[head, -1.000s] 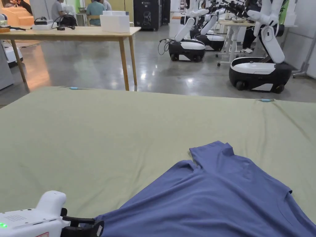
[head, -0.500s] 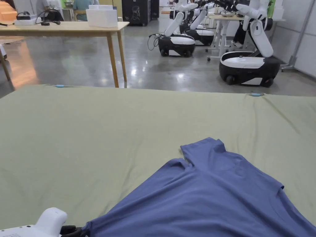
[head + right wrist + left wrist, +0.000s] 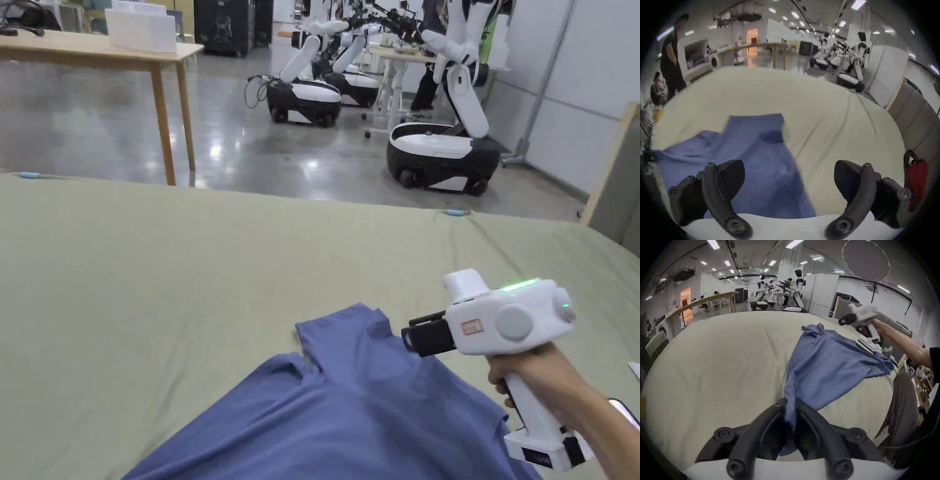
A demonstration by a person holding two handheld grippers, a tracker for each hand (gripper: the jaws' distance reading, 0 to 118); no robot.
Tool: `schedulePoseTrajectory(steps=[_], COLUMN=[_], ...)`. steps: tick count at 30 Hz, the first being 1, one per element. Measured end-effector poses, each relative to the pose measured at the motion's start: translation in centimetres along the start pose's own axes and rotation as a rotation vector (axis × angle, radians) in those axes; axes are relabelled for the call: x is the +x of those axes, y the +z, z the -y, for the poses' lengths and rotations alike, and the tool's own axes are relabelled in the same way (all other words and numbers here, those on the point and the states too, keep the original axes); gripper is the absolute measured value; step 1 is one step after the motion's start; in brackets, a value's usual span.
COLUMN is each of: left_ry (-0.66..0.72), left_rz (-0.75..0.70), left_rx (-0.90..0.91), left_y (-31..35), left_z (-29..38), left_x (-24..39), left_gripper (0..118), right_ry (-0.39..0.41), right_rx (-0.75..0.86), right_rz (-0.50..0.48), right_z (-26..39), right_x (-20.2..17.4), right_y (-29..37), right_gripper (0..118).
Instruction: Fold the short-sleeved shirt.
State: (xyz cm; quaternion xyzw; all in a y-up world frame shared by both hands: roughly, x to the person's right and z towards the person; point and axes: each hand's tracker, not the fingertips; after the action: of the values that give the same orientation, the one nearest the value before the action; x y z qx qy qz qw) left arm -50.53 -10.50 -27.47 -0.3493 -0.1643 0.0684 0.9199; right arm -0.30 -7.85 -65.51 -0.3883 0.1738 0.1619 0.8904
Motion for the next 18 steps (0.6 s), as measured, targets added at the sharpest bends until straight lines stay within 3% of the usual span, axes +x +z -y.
schedulePoseTrajectory(steps=[2, 3, 6, 7, 9, 11, 12, 13, 14, 15, 18], left_ry=[0.016, -0.190, -0.166, -0.070, -0.091, -0.082, -0.081, -0.080, -0.081, -0.079, -0.067], left_rz=[-0.003, -0.185, -0.162, -0.076, -0.095, -0.081, -0.080, -0.082, -0.083, -0.079, -0.088], left_rx=[0.003, -0.011, -0.018, -0.002, -0.014, -0.015, -0.015, -0.018, -0.019, -0.017, -0.006], left_y=[0.0, 0.6, 0.3, 0.0, -0.1, -0.2, -0.2, -0.2, -0.3, -0.3, -0.2], left_z=[-0.2, -1.1, -1.0, -0.7, -0.8, -0.8, -0.6, -0.6, -0.6, -0.6, -1.0], left_x=[0.0, -0.5, -0.6, -0.3, 0.2, 0.3, -0.1, -0.3, -0.3, -0.4, -0.6], left_gripper=[7, 7, 7, 7, 7, 7, 7, 7, 7, 7, 7], right_ry=[0.014, 0.003, -0.027, -0.019, 0.038, 0.030, 0.019, 0.043, 0.116, 0.148, 0.092], right_rx=[-0.052, -0.068, -0.129, -0.149, -0.169, -0.138, -0.139, -0.138, -0.159, -0.154, -0.099], right_rz=[0.054, 0.045, -0.010, -0.030, -0.049, -0.065, -0.075, -0.072, -0.039, -0.025, 0.005], right_z=[-0.5, -0.7, -0.7, -0.6, 0.0, 0.2, 0.2, 0.4, 0.3, 0.3, 0.1], right_x=[0.0, 0.3, 0.2, -0.1, -1.0, -2.0, -2.3, -2.8, -3.4, -3.7, -3.8], right_y=[-3.0, -4.2, -6.2, -6.6, -6.8, -5.9, -5.7, -5.6, -5.5, -5.4, -3.2], right_gripper=[102, 98, 89, 78, 59, 55, 45, 18, 4, 3, 3])
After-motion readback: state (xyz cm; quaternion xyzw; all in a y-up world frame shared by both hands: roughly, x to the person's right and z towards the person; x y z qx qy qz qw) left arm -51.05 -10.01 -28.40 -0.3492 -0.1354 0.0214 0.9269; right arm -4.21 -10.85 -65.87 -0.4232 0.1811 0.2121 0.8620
